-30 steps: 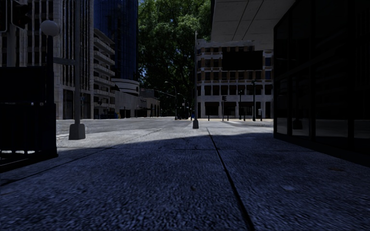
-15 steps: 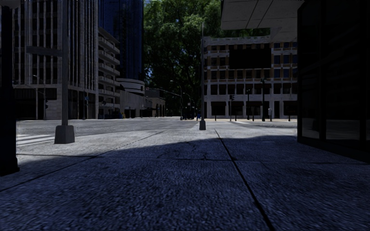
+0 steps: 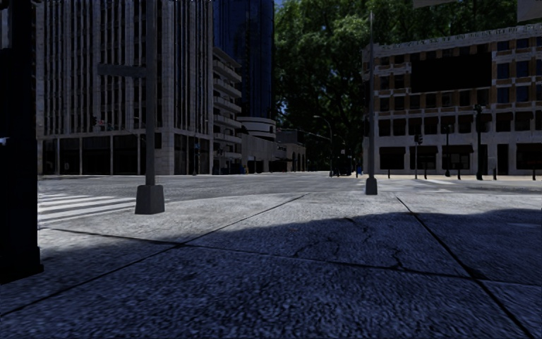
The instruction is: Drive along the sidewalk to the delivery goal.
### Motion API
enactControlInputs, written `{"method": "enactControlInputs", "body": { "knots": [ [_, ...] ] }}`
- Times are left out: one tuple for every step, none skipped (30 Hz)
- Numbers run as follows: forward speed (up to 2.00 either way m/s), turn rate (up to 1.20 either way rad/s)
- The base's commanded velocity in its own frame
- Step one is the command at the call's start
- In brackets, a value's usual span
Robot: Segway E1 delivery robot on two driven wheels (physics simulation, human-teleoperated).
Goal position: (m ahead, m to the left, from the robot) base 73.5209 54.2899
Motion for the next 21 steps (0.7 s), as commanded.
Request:
{"method": "enactControlInputs", "body": {
  "knots": [
    [2.0,0.58],
    [2.0,0.58],
    [2.0,0.58],
    [2.0,0.58],
    [2.0,0.58],
    [2.0,0.58],
    [2.0,0.58],
    [2.0,0.58],
    [2.0,0.58],
    [2.0,0.58],
    [2.0,0.58],
    [2.0,0.58],
    [2.0,0.58],
    [2.0,0.58],
    [2.0,0.58],
    [2.0,0.57],
    [2.0,0.56],
    [2.0,0.56],
    [2.0,0.56],
    [2.0,0.56],
    [2.0,0.56]
  ]
}}
